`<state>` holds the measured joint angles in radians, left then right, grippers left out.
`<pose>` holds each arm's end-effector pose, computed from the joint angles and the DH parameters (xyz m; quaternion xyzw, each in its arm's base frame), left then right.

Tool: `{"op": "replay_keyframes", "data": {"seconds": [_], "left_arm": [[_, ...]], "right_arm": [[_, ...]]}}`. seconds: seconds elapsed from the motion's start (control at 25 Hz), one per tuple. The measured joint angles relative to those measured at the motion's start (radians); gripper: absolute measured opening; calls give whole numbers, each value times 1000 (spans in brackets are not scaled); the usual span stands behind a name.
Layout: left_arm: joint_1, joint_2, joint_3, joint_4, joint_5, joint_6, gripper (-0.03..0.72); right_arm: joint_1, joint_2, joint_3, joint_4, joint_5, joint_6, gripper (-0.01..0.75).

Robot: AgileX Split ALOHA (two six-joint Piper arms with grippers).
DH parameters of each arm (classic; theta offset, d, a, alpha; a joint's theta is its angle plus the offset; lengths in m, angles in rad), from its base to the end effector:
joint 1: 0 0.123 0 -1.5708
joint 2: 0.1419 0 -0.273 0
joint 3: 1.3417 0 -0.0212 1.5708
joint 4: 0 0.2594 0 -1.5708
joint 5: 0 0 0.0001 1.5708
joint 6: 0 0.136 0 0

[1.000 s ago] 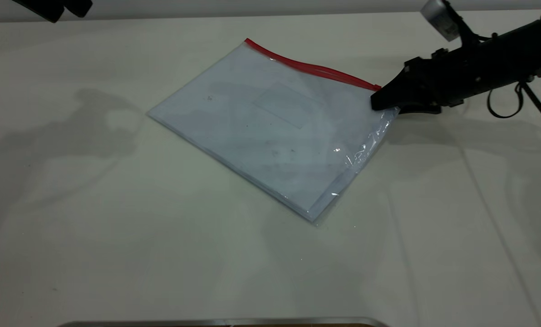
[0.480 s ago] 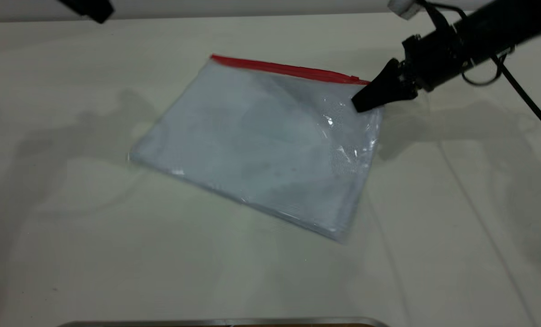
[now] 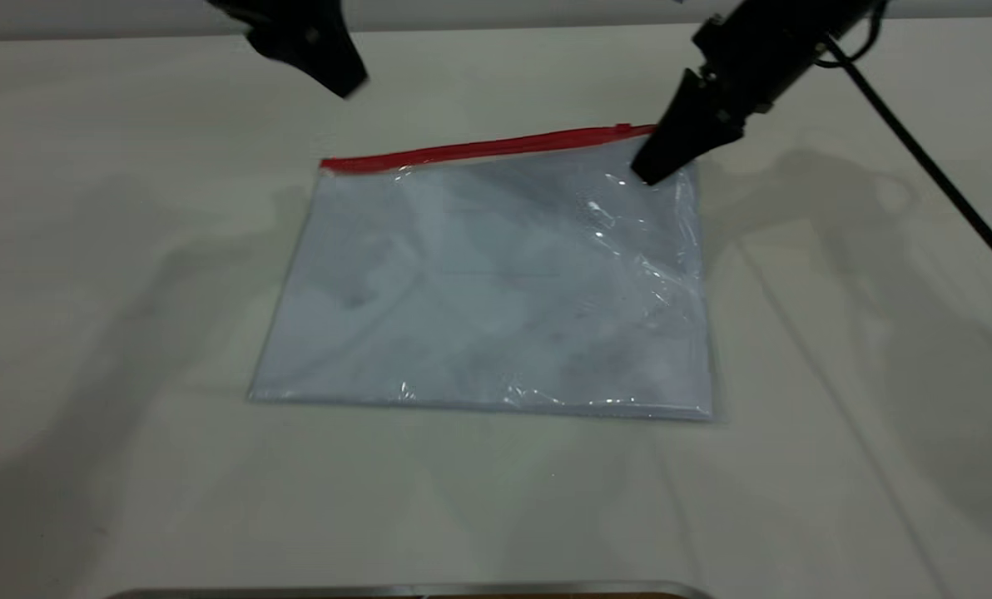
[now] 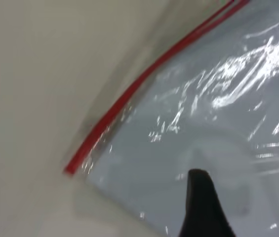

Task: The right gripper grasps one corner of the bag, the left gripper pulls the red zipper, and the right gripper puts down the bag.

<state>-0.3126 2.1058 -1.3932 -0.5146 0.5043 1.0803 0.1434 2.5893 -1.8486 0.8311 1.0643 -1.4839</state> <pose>0.4246 -0.1713 0.0850 0.4592 0.8461 -0.0772 0.2594 0.4553 0.1545 -0.0127 -0.5112 0.7875 0.3064 0.1571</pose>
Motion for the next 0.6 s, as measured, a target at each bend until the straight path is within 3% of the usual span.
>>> {"op": "replay_keyframes", "data": {"seconds": [0.28,0.6], "left_arm": [[-3,10,0,0,-21,1,518],[-3,10,0,0,-25,-2,518]], "right_arm": [[8,2,-11,3,7,90,96],[8,23,-12,17,-9,165,330]]}}
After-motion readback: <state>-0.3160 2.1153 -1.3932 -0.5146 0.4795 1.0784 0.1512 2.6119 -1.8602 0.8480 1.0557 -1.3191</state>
